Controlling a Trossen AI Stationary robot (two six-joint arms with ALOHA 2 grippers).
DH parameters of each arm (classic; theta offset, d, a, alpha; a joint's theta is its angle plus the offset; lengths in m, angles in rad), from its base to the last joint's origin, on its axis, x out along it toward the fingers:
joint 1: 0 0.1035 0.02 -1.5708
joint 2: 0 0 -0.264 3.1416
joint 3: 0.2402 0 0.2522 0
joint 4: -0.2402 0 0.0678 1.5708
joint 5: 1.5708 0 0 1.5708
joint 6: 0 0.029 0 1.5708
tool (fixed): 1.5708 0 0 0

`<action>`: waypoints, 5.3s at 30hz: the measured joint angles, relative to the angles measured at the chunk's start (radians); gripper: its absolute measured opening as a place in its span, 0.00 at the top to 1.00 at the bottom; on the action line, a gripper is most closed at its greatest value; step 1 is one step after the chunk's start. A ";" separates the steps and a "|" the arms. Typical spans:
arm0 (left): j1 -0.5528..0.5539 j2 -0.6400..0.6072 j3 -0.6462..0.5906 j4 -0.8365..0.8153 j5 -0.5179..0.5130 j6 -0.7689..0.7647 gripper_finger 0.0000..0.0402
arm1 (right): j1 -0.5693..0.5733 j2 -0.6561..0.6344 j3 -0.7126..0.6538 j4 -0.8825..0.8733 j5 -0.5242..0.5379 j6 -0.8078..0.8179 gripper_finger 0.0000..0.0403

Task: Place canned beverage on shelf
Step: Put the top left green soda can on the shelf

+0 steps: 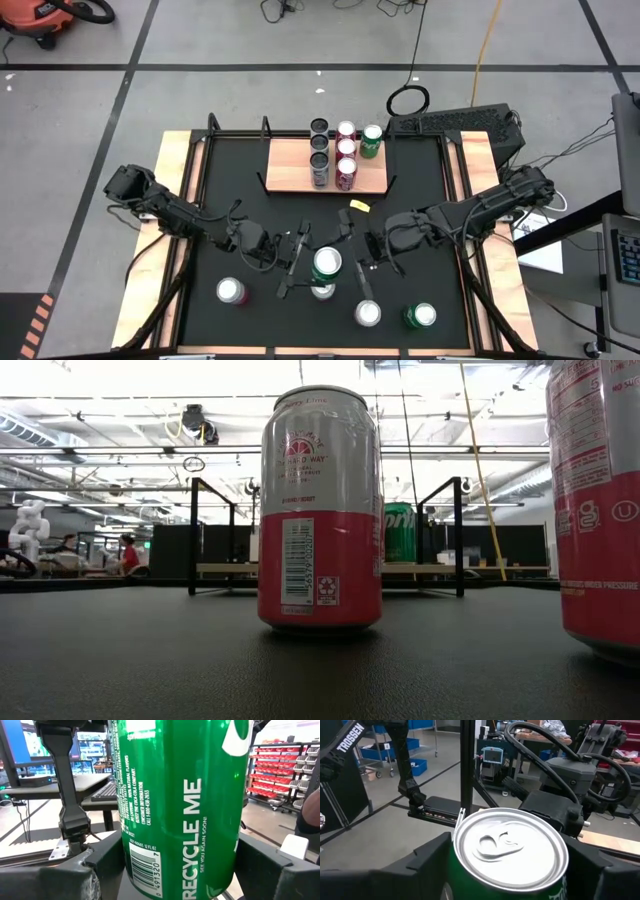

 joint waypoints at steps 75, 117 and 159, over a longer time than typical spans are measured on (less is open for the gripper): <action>0.111 0.108 0.016 0.237 -0.169 0.026 0.04 | -0.002 -0.144 -0.086 -0.174 0.392 0.140 0.34; 0.109 0.109 0.017 0.140 -0.148 -0.006 0.28 | -0.027 -0.150 0.204 -0.671 0.268 0.244 0.12; 0.114 0.151 0.018 0.142 -0.195 0.000 0.28 | -0.149 0.280 0.806 -1.323 0.027 0.164 0.23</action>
